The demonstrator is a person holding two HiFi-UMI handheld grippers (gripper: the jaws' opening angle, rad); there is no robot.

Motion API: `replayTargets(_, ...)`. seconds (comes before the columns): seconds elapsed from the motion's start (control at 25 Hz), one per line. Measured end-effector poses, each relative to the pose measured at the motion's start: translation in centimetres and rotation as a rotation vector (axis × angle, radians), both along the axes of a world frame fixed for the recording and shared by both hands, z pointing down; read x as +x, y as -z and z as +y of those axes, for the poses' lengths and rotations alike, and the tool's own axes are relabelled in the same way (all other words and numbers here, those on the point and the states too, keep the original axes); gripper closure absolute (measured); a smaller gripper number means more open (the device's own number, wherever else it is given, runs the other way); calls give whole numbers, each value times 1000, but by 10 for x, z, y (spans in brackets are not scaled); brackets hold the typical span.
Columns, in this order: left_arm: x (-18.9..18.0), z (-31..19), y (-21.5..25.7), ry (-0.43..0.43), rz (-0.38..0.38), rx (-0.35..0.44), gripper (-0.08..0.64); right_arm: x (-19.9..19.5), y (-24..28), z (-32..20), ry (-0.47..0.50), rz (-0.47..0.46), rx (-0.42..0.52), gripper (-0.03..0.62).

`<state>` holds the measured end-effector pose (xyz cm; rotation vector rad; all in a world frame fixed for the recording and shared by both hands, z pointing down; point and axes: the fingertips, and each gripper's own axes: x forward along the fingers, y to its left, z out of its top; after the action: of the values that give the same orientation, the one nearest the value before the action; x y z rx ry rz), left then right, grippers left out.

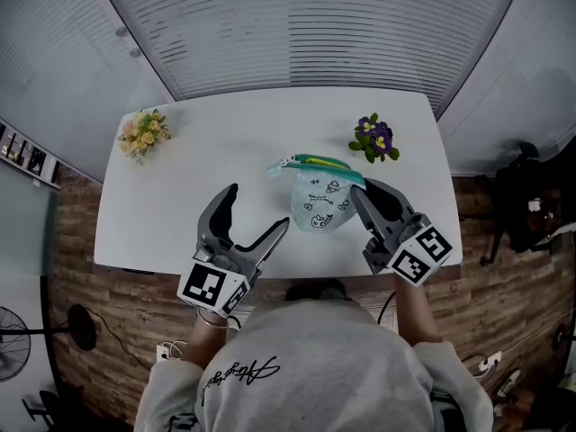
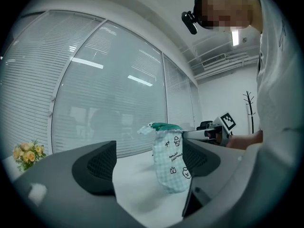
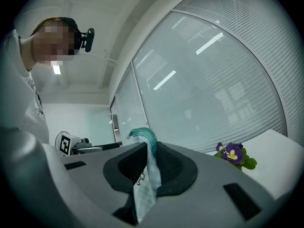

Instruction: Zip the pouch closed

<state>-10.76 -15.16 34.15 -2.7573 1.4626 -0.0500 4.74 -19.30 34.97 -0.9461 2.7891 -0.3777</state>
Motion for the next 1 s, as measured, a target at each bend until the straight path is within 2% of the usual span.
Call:
replayTargets(0.32, 14, -4, 28, -81, -18, 81, 161, -3, 14, 19, 108, -51, 45, 537)
replayTargets(0.56, 24, 0, 39, -133, -58, 121, 243, -4, 19, 26, 157, -90, 53, 537)
replayTargets(0.8, 31, 0, 45, -213, -19, 133, 256, -2, 15, 25, 173, -94, 56, 537)
replayTargets(1.0, 30, 0, 53, -240, 21, 128, 335, -1, 17, 26, 175, -103, 57, 537)
